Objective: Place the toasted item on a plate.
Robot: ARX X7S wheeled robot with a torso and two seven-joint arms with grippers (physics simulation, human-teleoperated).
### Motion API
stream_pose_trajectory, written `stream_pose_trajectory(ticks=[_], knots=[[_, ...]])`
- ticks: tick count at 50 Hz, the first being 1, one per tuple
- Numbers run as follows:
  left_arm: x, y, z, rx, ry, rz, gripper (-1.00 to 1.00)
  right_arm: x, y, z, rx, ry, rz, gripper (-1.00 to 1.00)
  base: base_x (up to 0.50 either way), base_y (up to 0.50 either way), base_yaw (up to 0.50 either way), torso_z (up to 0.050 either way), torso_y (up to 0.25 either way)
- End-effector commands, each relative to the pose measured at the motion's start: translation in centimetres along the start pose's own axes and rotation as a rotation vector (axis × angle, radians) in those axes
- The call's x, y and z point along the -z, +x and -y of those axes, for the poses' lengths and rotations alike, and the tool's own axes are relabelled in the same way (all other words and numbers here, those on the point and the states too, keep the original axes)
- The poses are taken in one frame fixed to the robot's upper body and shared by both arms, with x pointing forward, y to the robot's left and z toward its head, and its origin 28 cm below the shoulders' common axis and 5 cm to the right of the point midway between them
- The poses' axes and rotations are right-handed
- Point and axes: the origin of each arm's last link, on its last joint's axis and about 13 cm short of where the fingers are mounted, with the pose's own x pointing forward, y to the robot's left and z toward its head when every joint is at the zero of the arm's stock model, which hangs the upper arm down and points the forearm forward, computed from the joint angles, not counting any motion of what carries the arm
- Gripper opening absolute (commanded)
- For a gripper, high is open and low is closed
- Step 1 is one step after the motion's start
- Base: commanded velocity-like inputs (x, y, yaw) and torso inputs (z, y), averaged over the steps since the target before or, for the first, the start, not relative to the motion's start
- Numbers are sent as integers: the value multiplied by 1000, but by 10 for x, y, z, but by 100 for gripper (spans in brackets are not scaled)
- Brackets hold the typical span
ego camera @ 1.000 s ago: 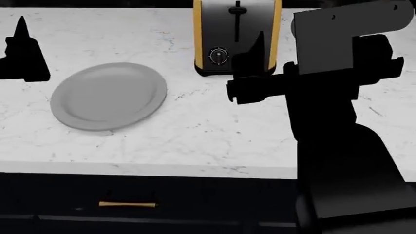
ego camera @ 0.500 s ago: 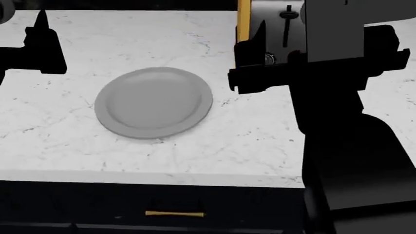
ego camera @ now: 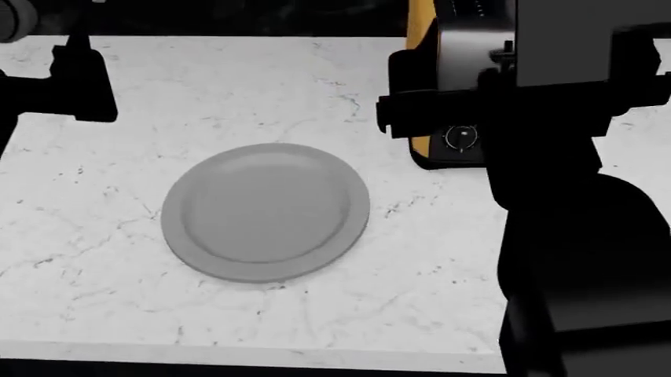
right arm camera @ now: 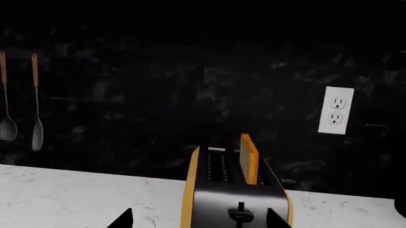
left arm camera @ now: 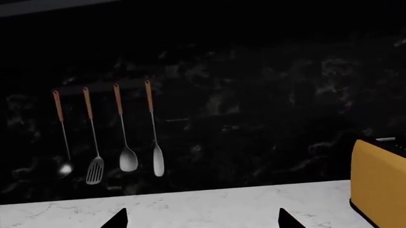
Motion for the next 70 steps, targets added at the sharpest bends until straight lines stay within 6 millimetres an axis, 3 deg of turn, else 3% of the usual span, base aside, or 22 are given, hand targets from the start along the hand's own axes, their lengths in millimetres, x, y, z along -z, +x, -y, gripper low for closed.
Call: stream_pose_trajectory(ticks=[1,14,53,70], knots=[[-2,-1,-1,0,-1,5,100,-12,-1,2,1,-1,25,100,328,0,0,50,61],[-5,-2,0,-6,1,11,100,-12,-3,2,7,-9,14,100,500,-2,0,50,62],[-1,-3,0,-30,16,2,100,-6,-3,7,17,16,-31,100,237,0,0,50,59],[-2,-4,-2,-40,11,8,100,-5,-4,7,19,17,-37,100,174,-19,0,5,0]])
